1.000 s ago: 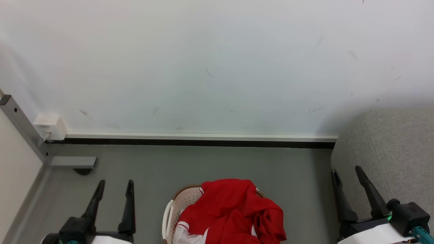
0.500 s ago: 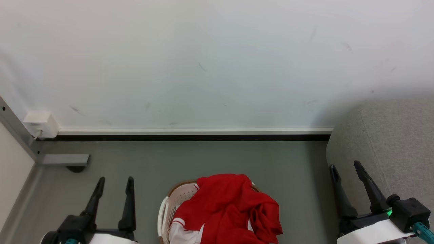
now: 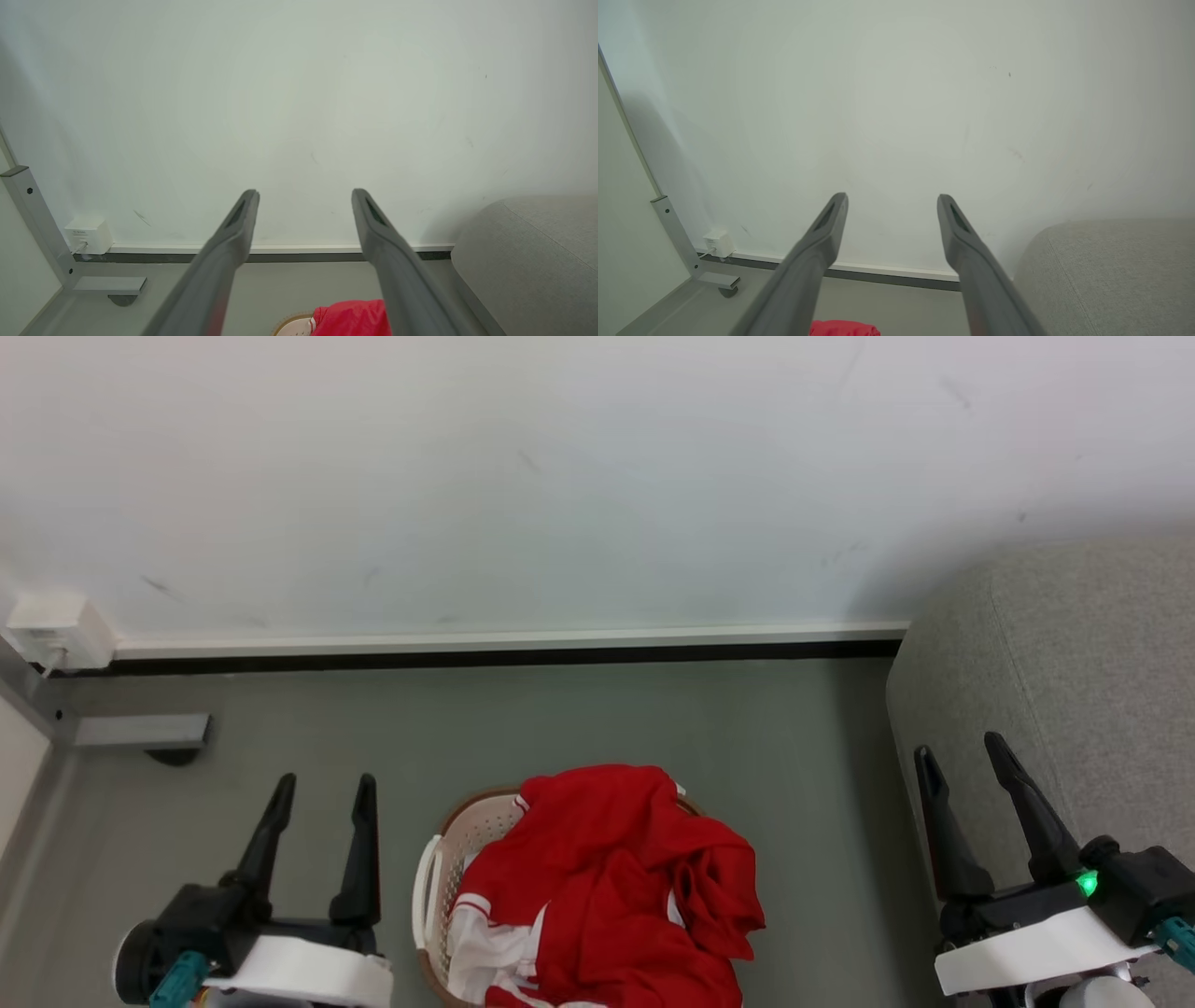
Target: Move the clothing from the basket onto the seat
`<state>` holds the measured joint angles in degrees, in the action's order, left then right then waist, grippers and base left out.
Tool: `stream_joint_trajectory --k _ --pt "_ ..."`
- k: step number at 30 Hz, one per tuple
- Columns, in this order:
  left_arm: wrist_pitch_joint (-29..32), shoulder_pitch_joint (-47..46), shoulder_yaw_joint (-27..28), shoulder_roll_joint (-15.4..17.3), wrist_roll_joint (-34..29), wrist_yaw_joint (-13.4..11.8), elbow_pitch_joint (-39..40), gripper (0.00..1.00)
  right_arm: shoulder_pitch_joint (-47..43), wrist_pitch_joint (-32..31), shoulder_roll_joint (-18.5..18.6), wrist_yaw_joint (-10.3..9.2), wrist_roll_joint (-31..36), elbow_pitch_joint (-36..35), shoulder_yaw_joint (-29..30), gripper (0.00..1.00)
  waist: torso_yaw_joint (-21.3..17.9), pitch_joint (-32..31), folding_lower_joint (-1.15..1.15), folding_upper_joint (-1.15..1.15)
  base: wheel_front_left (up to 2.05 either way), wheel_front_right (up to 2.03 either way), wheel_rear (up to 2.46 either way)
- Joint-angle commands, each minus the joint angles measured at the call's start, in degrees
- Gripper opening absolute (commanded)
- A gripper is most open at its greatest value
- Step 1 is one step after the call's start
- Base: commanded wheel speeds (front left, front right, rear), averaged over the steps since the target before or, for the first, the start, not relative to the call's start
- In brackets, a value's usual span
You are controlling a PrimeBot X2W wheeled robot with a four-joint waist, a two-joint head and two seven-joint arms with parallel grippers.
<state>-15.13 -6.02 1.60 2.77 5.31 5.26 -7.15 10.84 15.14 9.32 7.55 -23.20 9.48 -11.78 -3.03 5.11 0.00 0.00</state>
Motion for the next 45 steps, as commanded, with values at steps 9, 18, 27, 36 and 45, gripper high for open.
stream_joint_trajectory --k 9,18,27,36,45 --pt "0.0 -6.3 1.0 0.2 0.3 0.3 -0.2 1.0 4.7 0.0 0.7 -0.12 -0.2 -3.2 0.7 1.0 -2.1 8.7 0.0 0.0 0.0 0.0 0.0" --pt "0.0 -13.2 0.9 0.2 0.1 1.4 -2.9 1.0 9.1 0.0 0.5 -0.12 0.2 -6.8 3.1 1.0 -2.8 17.7 0.0 0.0 0.0 0.0 0.0" --pt "0.0 -20.3 -2.7 0.8 0.9 2.2 -11.0 1.0 12.9 0.0 -1.0 -0.12 -1.4 -10.1 5.1 1.0 -3.8 25.1 0.0 0.0 0.0 0.0 0.0" --pt "0.1 -28.8 -9.2 2.2 4.8 2.2 -27.0 1.0 16.1 0.0 -3.0 -0.12 -3.8 -12.0 5.2 1.0 -5.8 30.9 0.0 0.0 0.0 0.0 0.0" --pt "7.3 -39.5 -17.6 4.4 10.6 2.2 -43.5 1.0 18.9 0.0 -4.1 -0.12 -4.4 -14.5 5.2 1.0 -8.7 35.6 0.0 0.0 0.0 0.0 0.0"
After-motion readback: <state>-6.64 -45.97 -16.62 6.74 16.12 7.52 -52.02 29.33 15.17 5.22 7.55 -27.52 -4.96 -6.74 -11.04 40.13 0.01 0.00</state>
